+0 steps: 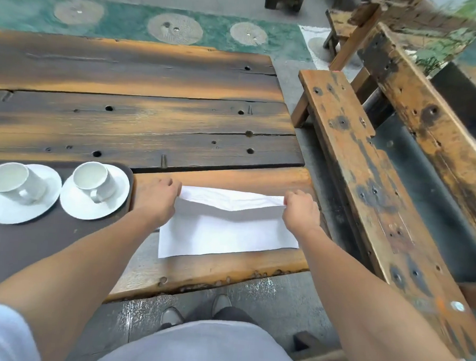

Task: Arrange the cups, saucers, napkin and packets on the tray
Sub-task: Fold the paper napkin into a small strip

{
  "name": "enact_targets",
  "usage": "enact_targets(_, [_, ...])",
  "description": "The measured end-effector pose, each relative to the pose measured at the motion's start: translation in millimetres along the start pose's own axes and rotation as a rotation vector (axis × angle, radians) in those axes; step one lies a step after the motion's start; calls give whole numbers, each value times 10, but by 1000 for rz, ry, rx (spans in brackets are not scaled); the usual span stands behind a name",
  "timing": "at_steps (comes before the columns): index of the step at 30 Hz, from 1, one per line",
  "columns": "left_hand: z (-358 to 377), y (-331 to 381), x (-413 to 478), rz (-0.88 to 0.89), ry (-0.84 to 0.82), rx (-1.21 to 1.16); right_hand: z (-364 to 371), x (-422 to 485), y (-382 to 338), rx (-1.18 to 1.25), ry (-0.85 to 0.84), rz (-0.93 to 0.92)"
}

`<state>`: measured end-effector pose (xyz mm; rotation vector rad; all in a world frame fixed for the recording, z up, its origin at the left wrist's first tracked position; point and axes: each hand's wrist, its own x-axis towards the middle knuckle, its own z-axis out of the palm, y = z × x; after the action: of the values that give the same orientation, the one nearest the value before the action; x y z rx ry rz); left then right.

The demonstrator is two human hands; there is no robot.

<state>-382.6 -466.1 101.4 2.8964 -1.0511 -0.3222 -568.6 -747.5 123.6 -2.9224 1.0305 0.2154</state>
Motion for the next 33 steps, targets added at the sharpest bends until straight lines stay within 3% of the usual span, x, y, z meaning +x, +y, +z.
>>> enact_targets(16, [525,393,-489,-128,-124,53,458,-40,389,-47,-114,-209])
enact_targets(33, [868,372,-687,-215,-240,43,871,-132,432,-106,-252,-253])
